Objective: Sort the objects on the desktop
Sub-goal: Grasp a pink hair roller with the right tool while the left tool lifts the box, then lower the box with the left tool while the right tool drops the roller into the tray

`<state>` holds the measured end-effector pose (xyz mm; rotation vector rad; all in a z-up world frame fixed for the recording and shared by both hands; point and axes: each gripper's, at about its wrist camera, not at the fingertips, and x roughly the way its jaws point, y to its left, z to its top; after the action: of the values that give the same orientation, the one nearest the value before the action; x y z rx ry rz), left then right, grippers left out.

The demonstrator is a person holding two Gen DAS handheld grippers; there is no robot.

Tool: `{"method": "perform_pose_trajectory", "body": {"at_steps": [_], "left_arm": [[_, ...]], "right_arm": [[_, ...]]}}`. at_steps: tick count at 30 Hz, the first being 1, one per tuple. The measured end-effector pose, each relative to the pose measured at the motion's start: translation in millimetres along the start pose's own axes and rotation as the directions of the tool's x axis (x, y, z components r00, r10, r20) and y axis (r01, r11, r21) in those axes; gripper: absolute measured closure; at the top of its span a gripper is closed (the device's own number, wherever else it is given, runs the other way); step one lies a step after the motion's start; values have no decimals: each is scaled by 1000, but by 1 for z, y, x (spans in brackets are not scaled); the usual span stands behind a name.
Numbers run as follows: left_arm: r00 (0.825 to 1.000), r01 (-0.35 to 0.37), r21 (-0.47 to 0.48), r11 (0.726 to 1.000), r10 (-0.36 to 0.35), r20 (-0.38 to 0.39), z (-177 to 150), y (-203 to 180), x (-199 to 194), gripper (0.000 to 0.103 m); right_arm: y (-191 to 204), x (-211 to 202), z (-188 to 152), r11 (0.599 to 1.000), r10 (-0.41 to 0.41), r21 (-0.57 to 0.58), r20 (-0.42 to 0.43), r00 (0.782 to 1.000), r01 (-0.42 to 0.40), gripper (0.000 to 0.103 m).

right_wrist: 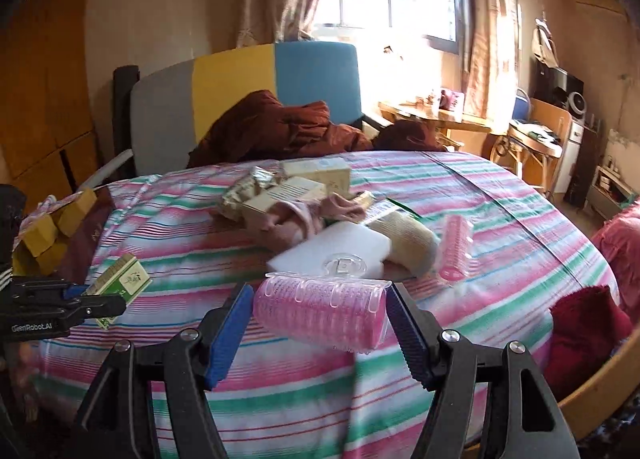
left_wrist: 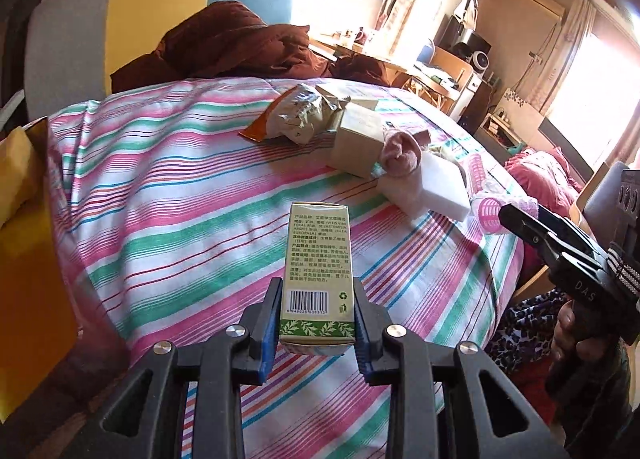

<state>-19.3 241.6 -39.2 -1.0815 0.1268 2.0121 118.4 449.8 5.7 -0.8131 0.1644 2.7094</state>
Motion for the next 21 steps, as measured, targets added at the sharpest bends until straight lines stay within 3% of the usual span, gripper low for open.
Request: {"method": "perform_pose_trajectory", "body": {"at_steps": [3, 6, 13, 17, 21], "left_arm": [[998, -55, -57, 997, 57, 34, -5, 27, -24, 72], [991, -108, -115, 988, 116, 64, -9, 54, -49, 72], [959, -220, -254, 942, 256, 120, -20, 118, -106, 72], [938, -281, -338, 898, 331, 101, -29, 159, -125, 72], [933, -296, -408, 864, 354, 72, -36, 194, -132, 72]], "right_arm": [[38, 5, 11, 993, 109, -55, 19, 994, -108, 33], [76, 14, 22, 970, 228, -84, 17, 973, -226, 33], [182, 36, 45, 857, 467, -219, -55, 883, -467, 33], [240, 51, 55, 774, 548, -296, -131, 826, -560, 33], [287, 72, 59, 719, 557, -364, -210, 804, -593, 33]]}}
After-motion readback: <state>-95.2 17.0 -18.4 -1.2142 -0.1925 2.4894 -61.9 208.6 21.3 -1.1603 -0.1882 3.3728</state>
